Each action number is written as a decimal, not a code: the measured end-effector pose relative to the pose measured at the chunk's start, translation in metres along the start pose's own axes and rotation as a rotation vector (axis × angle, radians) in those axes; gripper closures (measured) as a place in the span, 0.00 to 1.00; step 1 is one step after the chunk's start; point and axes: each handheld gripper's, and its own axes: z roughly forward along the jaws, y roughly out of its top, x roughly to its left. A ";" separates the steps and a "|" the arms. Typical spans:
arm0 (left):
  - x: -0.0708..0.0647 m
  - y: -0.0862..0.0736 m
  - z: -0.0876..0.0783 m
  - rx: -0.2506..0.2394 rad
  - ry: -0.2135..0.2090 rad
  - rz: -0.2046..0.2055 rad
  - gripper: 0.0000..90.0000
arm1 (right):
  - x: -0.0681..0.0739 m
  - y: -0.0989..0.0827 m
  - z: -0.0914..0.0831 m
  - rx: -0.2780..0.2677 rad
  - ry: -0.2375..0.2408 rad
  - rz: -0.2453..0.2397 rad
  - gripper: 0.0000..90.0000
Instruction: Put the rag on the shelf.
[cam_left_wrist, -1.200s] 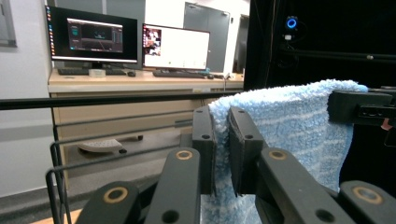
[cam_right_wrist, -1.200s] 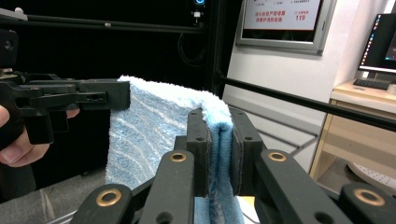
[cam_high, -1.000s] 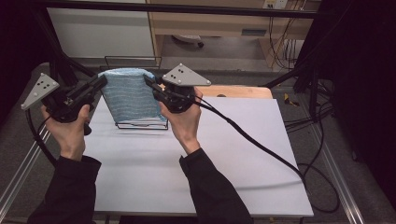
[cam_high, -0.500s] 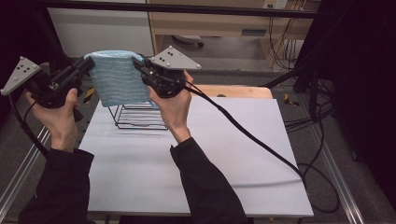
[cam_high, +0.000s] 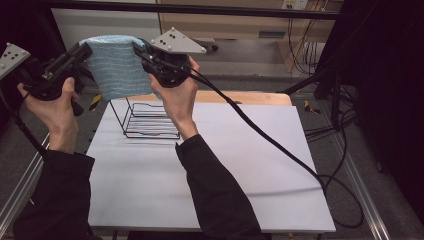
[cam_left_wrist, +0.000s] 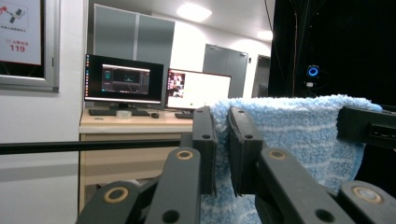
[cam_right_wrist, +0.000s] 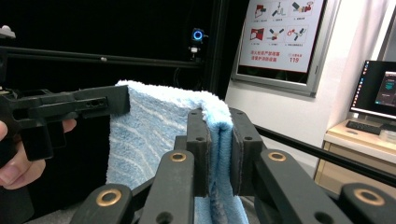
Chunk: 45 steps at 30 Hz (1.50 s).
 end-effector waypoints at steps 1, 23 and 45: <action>0.000 0.001 0.000 -0.006 0.000 -0.005 0.91 | 0.000 0.002 0.001 -0.002 -0.003 -0.003 0.90; 0.007 0.027 0.037 -0.063 0.019 0.000 0.91 | -0.024 0.032 0.025 -0.034 -0.046 -0.043 0.90; 0.040 -0.010 0.079 0.056 0.049 -0.013 0.91 | -0.046 -0.006 0.057 0.071 -0.079 -0.023 0.90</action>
